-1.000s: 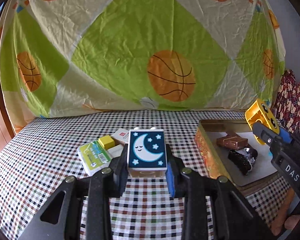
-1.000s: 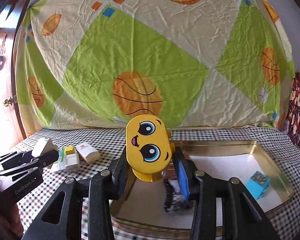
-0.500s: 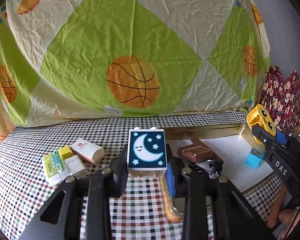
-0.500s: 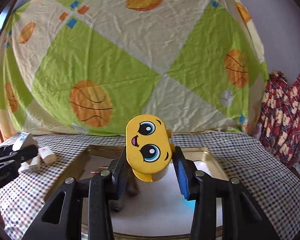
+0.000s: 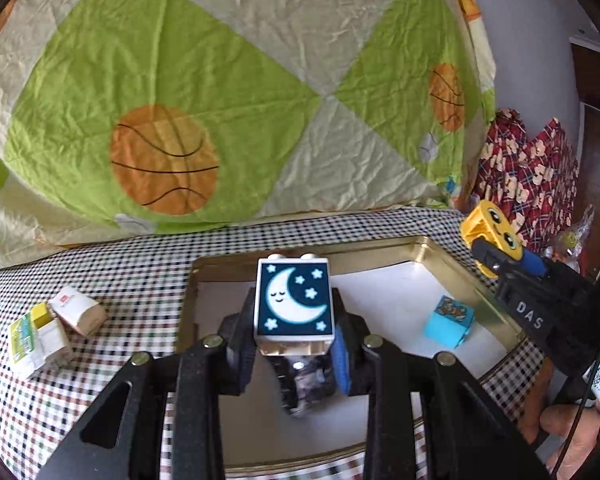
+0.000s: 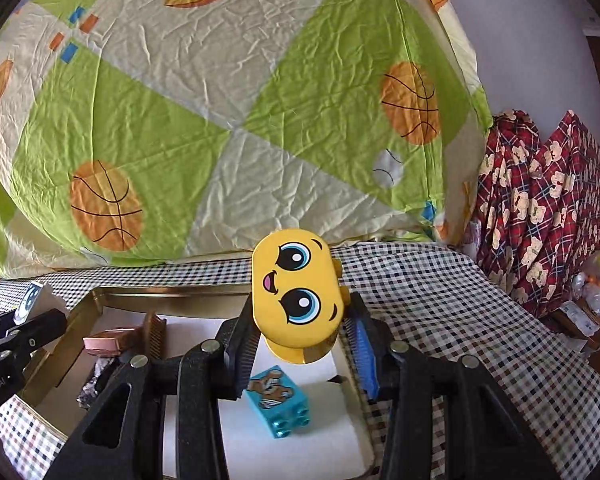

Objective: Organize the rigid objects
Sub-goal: 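Carry the moon-print cube and yellow face block over the tin tray with both tools, then lower both blocks into the tin tray and open both tools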

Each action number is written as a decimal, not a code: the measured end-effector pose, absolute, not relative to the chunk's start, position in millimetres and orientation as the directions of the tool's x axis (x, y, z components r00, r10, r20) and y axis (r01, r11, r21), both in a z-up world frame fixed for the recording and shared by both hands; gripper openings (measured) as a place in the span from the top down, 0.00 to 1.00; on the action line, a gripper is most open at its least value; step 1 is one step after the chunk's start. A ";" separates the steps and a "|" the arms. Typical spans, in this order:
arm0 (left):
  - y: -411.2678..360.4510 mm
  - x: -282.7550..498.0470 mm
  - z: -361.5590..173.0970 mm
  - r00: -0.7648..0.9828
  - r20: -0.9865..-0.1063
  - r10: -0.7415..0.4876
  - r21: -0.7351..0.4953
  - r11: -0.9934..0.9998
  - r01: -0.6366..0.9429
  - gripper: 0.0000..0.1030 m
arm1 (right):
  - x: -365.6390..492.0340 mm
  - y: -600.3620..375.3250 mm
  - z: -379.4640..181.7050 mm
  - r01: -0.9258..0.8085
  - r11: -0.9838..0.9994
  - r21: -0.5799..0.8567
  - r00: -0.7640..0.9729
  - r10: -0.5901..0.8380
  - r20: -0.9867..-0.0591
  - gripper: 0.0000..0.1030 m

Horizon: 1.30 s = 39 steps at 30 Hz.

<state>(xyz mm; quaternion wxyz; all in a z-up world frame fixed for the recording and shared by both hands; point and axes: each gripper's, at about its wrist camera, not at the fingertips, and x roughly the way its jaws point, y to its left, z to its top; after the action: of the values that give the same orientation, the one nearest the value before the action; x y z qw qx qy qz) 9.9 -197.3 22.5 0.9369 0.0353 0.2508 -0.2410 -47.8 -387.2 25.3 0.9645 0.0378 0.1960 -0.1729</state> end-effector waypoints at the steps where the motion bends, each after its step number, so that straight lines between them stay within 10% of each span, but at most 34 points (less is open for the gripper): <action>1: -205.2 9.8 21.8 0.753 -0.490 -0.439 -0.051 0.877 0.478 0.70 | -42.9 -390.7 22.7 0.342 0.940 0.007 0.855 -0.308 -0.416 0.57; 39: -278.7 30.6 -14.5 0.669 -0.664 -0.333 0.018 0.888 0.460 0.70 | 3.1 -391.8 0.8 0.256 0.967 -0.016 0.777 -0.216 -0.591 0.56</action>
<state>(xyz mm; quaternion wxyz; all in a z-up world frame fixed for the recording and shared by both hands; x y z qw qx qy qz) 30.6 -278.7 -14.5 0.9089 0.0924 0.3432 -0.2179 3.1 -391.8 0.8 0.9420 0.0324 0.3096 -0.1252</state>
